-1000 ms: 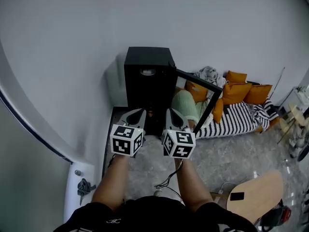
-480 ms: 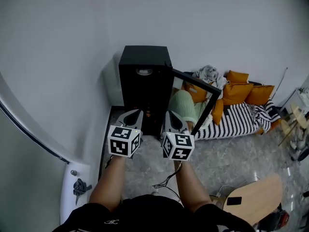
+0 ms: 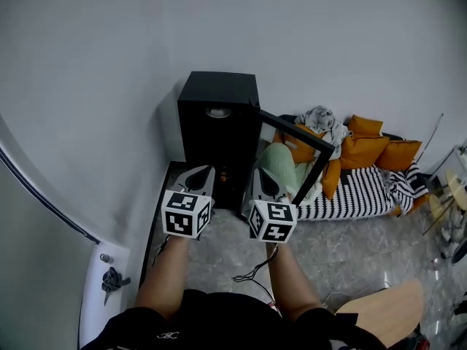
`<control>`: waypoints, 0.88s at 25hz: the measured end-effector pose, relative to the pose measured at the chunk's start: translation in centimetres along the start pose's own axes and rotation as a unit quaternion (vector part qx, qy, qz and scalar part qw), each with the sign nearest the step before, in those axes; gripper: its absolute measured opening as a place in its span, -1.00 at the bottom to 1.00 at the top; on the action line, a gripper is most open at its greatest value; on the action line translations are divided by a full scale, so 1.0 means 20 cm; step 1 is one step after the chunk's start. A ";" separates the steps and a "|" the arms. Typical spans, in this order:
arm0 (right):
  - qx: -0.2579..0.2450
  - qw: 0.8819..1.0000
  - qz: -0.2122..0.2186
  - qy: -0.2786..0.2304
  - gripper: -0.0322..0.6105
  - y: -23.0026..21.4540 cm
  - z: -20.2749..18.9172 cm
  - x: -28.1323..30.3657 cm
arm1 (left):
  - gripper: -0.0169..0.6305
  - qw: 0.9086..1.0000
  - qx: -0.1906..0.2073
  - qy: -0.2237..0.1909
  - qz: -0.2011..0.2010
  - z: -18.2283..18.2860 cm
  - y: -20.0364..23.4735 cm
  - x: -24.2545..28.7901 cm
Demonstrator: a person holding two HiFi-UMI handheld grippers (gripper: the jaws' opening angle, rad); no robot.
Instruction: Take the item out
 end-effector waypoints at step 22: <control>-0.002 1.000 0.015 0.011 -0.89 -0.17 -0.11 0.36 | -0.96 1.000 -0.003 0.019 0.002 -0.09 0.12 0.42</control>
Point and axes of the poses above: the fingertips, and each gripper's own axes: x forward along the fingers, y to its left, z out of its top, the point moved 1 cm from there along -x, backward along the fingers, and after that the axes turned 15 degrees about z, right-handed, at the moved point
